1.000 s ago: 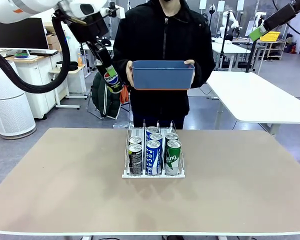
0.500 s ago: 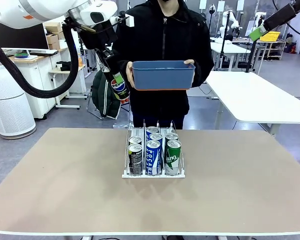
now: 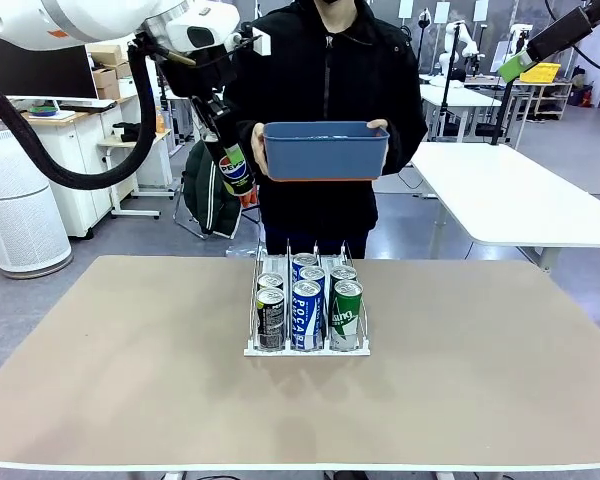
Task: Fill the beverage cans into the dispenser.
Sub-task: Place the picked Pepsi coke in the line of the Automatic Can Dispenser with the same cans.
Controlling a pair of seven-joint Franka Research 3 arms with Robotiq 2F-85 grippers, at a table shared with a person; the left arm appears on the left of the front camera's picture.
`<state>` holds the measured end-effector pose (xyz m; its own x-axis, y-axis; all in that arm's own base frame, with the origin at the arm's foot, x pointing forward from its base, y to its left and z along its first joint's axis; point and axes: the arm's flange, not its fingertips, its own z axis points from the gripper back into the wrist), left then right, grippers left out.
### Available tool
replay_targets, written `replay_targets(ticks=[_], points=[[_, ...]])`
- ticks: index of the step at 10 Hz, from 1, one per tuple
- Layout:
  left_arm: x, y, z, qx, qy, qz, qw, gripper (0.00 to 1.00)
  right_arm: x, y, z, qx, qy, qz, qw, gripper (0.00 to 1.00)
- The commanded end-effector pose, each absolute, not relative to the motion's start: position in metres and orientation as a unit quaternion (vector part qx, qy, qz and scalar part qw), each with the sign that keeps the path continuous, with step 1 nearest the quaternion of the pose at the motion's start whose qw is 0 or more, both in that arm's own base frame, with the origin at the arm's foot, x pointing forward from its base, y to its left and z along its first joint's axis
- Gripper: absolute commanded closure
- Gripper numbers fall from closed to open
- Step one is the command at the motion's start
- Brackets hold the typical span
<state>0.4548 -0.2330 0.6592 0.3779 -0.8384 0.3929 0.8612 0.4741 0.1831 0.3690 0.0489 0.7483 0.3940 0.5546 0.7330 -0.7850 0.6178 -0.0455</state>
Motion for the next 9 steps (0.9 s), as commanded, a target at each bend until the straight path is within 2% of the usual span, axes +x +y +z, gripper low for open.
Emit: replay_targets(ticks=[1,4,7,9], points=[[0.422,-0.246,0.653,0.010,-0.240,-0.492,0.837,0.42,0.370,0.048,0.748,0.160,-0.370,0.408,0.819,0.00],[0.377,-0.266,0.648,0.052,-0.251,-0.485,0.836,0.42,0.370,0.048,0.748,0.160,-0.370,0.408,0.819,0.00],[0.352,-0.285,0.629,0.068,-0.252,-0.479,0.839,0.42,0.370,0.048,0.748,0.160,-0.370,0.408,0.819,0.00],[0.357,-0.285,0.610,0.015,-0.205,-0.502,0.840,0.42,0.370,0.048,0.748,0.160,-0.370,0.408,0.819,0.00]])
